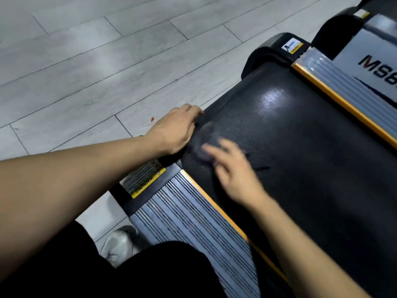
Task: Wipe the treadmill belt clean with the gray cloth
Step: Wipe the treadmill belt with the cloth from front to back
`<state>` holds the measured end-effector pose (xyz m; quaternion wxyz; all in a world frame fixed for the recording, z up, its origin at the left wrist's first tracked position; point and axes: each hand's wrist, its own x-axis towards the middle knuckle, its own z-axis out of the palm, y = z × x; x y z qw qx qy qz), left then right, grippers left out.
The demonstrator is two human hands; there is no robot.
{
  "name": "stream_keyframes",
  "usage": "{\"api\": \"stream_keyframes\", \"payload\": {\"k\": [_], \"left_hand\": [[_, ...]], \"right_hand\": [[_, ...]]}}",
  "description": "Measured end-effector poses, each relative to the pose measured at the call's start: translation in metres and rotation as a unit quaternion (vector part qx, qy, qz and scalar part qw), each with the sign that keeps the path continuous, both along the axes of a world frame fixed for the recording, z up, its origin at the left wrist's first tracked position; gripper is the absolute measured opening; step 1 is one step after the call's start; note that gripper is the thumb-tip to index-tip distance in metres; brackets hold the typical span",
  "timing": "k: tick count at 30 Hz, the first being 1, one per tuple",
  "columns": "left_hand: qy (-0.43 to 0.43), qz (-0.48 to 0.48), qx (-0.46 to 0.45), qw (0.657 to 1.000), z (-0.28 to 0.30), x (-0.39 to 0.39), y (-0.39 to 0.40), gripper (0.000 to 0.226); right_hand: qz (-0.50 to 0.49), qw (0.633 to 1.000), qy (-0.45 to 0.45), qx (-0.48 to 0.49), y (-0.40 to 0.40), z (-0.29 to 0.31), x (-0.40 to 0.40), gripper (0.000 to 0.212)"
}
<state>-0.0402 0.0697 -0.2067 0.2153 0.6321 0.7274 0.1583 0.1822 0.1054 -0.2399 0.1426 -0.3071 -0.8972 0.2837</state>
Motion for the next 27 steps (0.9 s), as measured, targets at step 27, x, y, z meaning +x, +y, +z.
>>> {"api": "stream_keyframes", "payload": {"k": [27], "left_hand": [[0.111,-0.09,0.051,0.988,-0.032,0.06,0.062,0.049]], "right_hand": [[0.12,0.991,-0.023,0.051,0.048,-0.007,0.07,0.055]]}}
